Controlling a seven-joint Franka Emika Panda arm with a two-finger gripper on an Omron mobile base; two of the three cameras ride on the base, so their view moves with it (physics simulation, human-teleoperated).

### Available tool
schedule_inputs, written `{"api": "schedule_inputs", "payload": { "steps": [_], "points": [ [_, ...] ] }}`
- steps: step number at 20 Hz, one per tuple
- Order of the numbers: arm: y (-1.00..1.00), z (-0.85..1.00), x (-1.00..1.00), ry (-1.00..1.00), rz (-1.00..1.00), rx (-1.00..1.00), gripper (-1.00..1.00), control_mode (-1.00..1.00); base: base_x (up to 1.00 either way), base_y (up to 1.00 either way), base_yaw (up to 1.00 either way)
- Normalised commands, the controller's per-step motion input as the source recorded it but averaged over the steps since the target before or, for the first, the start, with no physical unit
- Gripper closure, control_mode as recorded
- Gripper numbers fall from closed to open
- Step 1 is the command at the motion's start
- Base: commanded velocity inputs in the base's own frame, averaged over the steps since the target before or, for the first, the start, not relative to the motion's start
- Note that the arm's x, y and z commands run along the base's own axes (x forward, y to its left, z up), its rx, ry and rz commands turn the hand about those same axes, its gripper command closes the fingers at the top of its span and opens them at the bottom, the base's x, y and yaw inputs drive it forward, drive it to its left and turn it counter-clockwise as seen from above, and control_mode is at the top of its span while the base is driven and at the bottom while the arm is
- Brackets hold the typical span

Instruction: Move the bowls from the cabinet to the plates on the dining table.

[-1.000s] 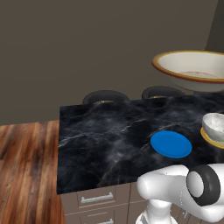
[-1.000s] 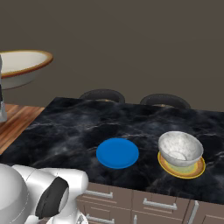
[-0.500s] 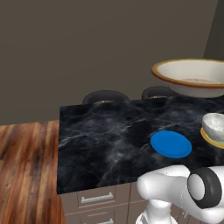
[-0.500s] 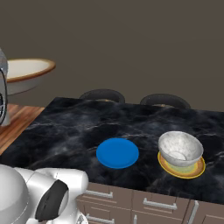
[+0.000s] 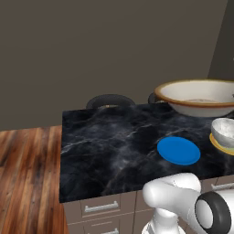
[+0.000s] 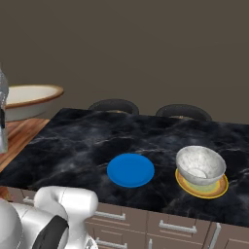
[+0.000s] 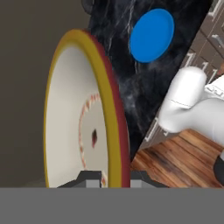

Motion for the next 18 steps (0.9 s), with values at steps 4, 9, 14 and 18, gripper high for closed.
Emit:
{"api": "schedule_inputs", "payload": {
  "steps": [4, 9, 14, 18],
  "points": [
    [0.00, -0.56, -0.09, 0.08, -0.12, -0.08, 1.00, -1.00, 0.00, 0.00, 0.00],
    [0.00, -0.52, 0.00, 0.04, -0.24, -0.05, 1.00, -1.00, 0.00, 0.00, 0.00],
    [0.00, -0.39, 0.00, 0.03, -0.25, -0.03, 1.00, -1.00, 0.00, 0.00, 0.00],
    [0.00, -0.17, 0.00, 0.03, -0.25, -0.01, 1.00, -1.00, 0.00, 0.00, 0.00]
  ]
}}
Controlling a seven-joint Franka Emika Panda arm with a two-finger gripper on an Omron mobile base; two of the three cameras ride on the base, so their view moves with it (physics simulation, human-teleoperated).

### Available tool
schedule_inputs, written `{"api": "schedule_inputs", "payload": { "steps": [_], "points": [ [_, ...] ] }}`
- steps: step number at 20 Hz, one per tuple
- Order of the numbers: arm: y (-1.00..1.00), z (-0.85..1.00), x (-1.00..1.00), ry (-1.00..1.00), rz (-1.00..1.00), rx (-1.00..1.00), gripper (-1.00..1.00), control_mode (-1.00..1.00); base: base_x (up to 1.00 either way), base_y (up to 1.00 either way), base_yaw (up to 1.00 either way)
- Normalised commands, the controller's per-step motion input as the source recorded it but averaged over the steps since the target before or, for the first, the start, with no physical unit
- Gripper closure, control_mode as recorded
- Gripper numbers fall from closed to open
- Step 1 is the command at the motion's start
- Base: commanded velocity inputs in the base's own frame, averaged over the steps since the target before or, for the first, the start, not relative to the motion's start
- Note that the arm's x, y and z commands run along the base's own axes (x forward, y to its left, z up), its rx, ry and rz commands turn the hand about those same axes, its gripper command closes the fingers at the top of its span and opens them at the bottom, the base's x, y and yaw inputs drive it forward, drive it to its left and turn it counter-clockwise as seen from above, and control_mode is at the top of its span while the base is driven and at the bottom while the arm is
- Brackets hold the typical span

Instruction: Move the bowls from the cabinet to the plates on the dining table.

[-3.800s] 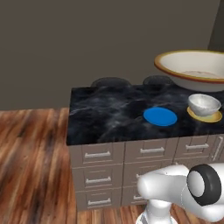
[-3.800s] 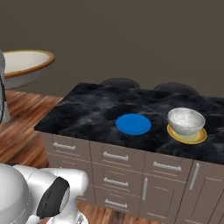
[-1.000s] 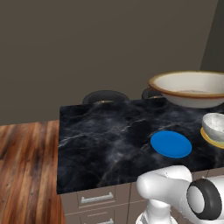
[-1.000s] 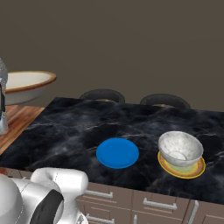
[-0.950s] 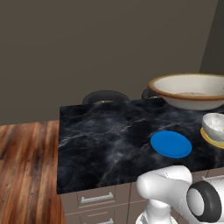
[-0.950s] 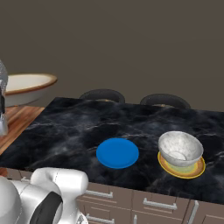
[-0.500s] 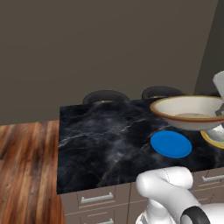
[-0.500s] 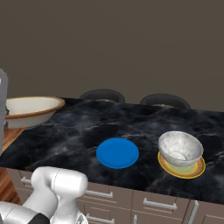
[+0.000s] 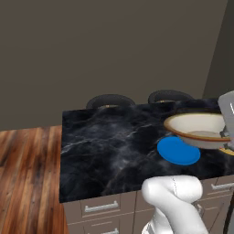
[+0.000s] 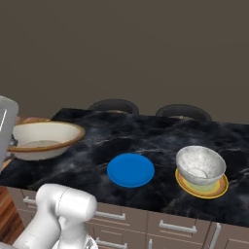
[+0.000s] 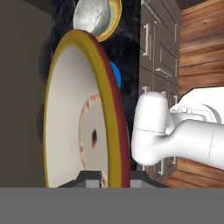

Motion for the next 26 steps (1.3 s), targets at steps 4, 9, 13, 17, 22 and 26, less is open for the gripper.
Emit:
{"api": "schedule_inputs", "payload": {
  "steps": [4, 9, 13, 17, 22, 26],
  "points": [
    [0.00, -0.02, 0.00, 0.01, -0.24, 0.00, 1.00, -1.00, 0.00, 0.00, 0.00],
    [0.00, -0.05, 0.00, 0.00, -0.25, 0.00, 1.00, -1.00, 0.00, 0.00, 0.00],
    [0.00, -0.06, 0.00, 0.00, -0.24, 0.00, 1.00, -1.00, 0.00, 0.00, 0.00],
    [0.00, -0.07, 0.04, 0.00, -0.23, 0.00, 1.00, -1.00, 0.00, 0.00, 0.00],
    [0.02, -0.09, 0.23, 0.00, -0.16, 0.00, 1.00, -1.00, 0.00, 0.00, 0.00],
    [0.02, -0.18, 0.34, -0.02, -0.08, 0.00, 1.00, -1.00, 0.00, 0.00, 0.00]
  ]
}}
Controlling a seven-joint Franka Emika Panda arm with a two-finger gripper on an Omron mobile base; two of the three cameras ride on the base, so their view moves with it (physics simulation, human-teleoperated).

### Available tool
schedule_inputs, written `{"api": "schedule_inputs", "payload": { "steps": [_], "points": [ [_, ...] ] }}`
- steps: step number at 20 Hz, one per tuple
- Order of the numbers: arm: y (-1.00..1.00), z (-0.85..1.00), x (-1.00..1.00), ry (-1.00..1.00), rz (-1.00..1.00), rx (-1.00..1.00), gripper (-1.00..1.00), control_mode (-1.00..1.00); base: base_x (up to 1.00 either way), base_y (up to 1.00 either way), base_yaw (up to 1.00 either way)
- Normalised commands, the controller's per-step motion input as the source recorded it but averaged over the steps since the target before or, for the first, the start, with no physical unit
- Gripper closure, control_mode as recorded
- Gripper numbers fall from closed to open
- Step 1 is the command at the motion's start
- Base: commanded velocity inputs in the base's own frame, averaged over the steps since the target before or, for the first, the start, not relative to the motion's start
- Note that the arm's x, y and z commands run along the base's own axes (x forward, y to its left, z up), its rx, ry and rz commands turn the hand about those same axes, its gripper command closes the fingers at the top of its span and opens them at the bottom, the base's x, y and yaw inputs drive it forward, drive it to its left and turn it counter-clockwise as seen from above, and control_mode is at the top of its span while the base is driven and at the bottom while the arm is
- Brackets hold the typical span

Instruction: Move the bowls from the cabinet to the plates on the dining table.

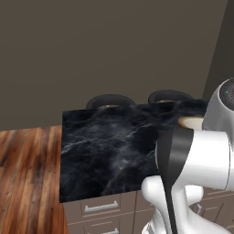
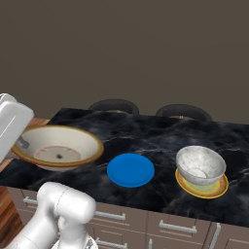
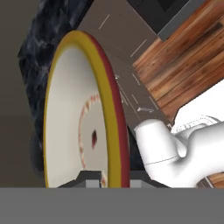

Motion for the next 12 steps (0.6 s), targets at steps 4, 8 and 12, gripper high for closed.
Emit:
{"api": "schedule_inputs", "payload": {
  "steps": [4, 8, 12],
  "points": [
    [0.00, -0.22, 0.30, -0.01, -0.03, -0.01, 1.00, -1.00, 0.00, 0.00, 0.00],
    [-0.08, -0.20, 0.13, -0.02, -0.01, 0.00, 1.00, -1.00, 0.00, 0.00, 0.00],
    [-0.14, -0.16, 0.13, 0.00, 0.00, 0.01, 1.00, -1.00, 0.00, 0.00, 0.00]
  ]
}}
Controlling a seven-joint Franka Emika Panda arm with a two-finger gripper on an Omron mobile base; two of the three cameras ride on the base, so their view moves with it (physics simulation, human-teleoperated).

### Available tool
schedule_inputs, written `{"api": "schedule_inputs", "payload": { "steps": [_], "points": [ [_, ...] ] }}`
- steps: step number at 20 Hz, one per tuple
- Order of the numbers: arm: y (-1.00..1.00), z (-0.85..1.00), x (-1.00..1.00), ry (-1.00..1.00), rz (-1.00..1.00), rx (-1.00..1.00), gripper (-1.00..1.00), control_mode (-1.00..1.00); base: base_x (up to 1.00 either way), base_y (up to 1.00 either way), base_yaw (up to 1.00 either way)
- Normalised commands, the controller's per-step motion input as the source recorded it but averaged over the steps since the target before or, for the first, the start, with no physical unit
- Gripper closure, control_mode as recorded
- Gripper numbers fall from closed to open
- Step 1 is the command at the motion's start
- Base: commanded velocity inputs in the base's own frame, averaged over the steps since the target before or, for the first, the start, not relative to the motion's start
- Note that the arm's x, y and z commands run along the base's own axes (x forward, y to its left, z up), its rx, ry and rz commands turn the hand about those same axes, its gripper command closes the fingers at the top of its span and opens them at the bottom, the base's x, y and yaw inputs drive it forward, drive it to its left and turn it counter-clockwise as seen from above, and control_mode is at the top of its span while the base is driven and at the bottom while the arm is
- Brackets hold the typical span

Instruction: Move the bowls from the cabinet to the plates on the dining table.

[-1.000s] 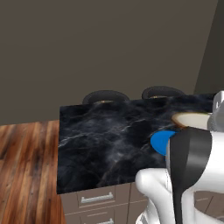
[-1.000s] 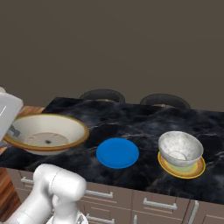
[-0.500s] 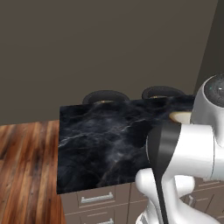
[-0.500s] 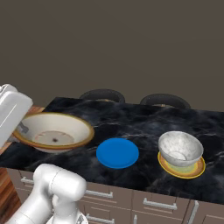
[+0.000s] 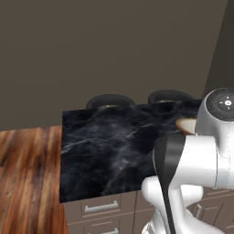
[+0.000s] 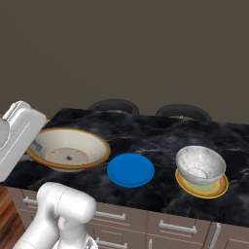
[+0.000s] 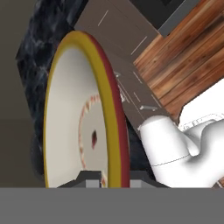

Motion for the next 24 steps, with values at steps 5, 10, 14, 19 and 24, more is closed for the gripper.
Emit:
{"api": "schedule_inputs", "payload": {
  "steps": [5, 10, 14, 19, 24],
  "points": [
    [-0.05, -0.12, 0.17, -0.01, 0.01, 0.00, 1.00, -1.00, 0.00, 0.00, 0.00],
    [-0.05, -0.14, 0.18, 0.01, 0.01, 0.00, 1.00, -1.00, 0.00, 0.00, 0.00],
    [-0.14, -0.14, 0.13, 0.03, 0.00, 0.00, 1.00, -1.00, 0.00, 0.00, 0.00],
    [-0.11, -0.13, 0.10, 0.01, 0.00, 0.00, 1.00, -1.00, 0.00, 0.00, 0.00],
    [-0.07, -0.15, 0.15, 0.00, 0.00, 0.00, 1.00, -1.00, 0.00, 0.00, 0.00]
  ]
}}
